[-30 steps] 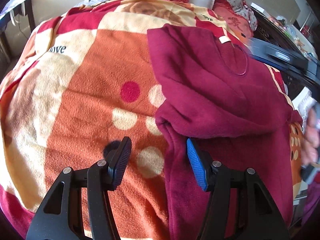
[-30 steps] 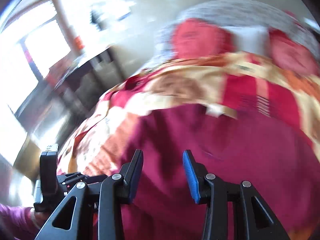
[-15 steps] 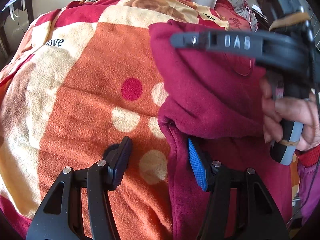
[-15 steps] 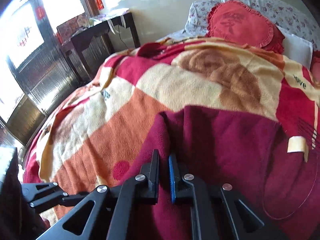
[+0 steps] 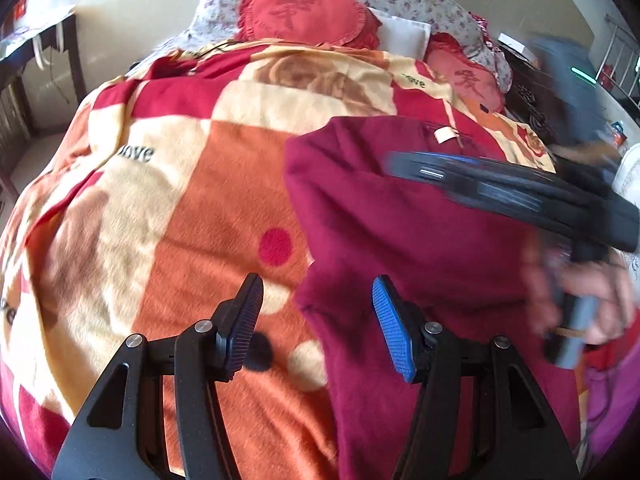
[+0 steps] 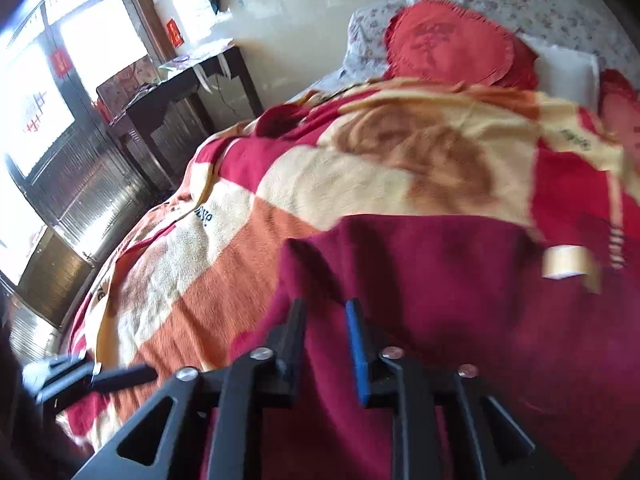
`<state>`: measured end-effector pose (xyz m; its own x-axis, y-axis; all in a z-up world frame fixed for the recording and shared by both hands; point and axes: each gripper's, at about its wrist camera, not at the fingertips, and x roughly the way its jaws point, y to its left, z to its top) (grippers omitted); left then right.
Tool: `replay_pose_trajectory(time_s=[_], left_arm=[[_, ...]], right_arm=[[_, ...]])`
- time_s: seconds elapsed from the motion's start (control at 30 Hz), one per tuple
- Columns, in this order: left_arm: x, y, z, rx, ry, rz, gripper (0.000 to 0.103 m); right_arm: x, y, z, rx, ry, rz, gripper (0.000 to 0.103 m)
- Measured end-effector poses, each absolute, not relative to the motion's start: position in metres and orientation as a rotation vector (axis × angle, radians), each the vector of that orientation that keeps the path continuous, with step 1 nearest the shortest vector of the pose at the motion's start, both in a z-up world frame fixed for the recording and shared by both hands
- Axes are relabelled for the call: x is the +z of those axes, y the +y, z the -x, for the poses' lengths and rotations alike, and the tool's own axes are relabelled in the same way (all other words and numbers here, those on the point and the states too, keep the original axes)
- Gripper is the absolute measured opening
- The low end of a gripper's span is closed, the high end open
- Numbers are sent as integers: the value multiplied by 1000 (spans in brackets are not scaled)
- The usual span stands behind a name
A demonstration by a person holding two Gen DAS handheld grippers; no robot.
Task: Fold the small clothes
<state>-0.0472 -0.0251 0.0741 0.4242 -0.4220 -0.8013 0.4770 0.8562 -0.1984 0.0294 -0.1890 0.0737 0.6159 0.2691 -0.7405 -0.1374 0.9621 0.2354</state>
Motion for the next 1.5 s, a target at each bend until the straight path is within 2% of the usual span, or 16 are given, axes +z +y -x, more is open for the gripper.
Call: replay_pose_trajectory(time_s=[0.03,0.07,0.2,0.43,0.5,0.57,0.67,0.8,0.93,1.0,1.1,1.17,1.23,1.5], left_arm=[[73,-28,45,-570,984,-65,57],[71,-35,42,-578,989,-72,57],[60,-54,34,-581,1026,-75,57],[48,-78,34,-550,1037,-144,57],[46,-82,34,-538,1038,-158,57],[45,-84,33,-534,1039,-166,57],[47,-88,33,-528,1033,-174,57],[44,-94,31,-523,1042,-172,57],[38,-99,29,-503,1048,-194,57],[42,-97,30,-507,1040,-186,57],[46,-97,30,-512,1035,-184,57],[50,-97,32,-516,1026,-181,57],[55,-98,33,-521,1013,-180,57],[47,-108,33,-514,1023,-187,57]], right_arm=[[82,-201,-16,220,864,-150,47],[88,-216,0,196,852,-131,51],[91,-270,42,84,891,-27,51],[50,-306,57,47,999,67,51],[45,-302,57,50,987,135,44],[44,-294,59,54,988,202,15],[50,-283,59,23,964,298,4],[64,-296,56,-68,899,239,4],[51,-305,45,-107,912,161,4],[55,-306,49,-112,904,121,5],[71,-311,62,-110,899,42,12],[79,-312,78,-121,881,33,26],[82,-313,93,-143,873,33,34],[64,-358,145,-263,900,-136,35]])
